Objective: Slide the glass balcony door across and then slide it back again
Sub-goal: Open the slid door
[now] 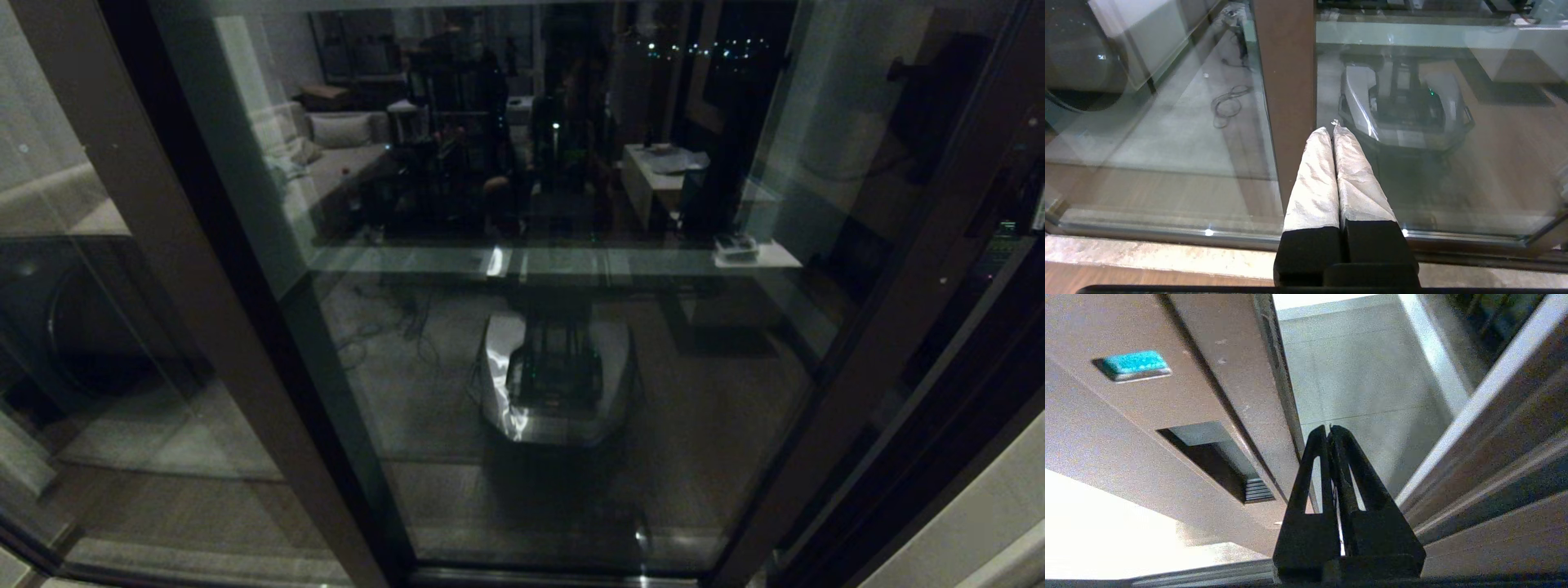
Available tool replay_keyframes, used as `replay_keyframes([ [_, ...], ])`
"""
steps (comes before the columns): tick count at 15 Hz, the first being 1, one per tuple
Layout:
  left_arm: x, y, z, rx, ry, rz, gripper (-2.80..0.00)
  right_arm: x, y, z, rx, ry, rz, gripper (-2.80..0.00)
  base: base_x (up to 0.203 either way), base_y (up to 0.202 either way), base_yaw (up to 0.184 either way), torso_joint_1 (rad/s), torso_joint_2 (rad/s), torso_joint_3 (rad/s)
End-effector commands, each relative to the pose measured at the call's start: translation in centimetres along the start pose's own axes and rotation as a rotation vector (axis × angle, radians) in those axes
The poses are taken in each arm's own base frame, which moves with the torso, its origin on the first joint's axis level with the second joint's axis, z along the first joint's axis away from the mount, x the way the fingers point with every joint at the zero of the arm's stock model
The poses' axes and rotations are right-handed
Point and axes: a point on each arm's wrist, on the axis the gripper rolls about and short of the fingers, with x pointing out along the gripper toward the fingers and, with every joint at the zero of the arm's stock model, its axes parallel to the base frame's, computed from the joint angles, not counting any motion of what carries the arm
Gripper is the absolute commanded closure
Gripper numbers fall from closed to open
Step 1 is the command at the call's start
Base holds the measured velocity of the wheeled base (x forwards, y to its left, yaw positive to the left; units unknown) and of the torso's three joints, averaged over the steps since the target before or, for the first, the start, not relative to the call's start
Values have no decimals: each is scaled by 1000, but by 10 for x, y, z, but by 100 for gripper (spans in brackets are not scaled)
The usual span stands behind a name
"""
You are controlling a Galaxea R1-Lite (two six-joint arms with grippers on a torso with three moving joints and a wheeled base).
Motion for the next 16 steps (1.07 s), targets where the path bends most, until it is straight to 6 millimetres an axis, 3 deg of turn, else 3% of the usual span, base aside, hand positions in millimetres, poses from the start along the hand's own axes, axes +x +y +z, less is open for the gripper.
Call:
replay_keyframes([
  [1, 0, 0, 0, 0, 1, 0, 0, -4, 7, 0, -3, -3, 16, 0, 0, 0, 0, 0, 0, 0],
  [6, 0, 0, 0, 1, 1, 0, 0, -17, 34, -4, -16, 0, 87, 0, 0, 0, 0, 0, 0, 0],
  [16, 0, 0, 0, 1, 1, 0, 0, -32, 54, -10, -32, 6, 138, 0, 0, 0, 0, 0, 0, 0],
])
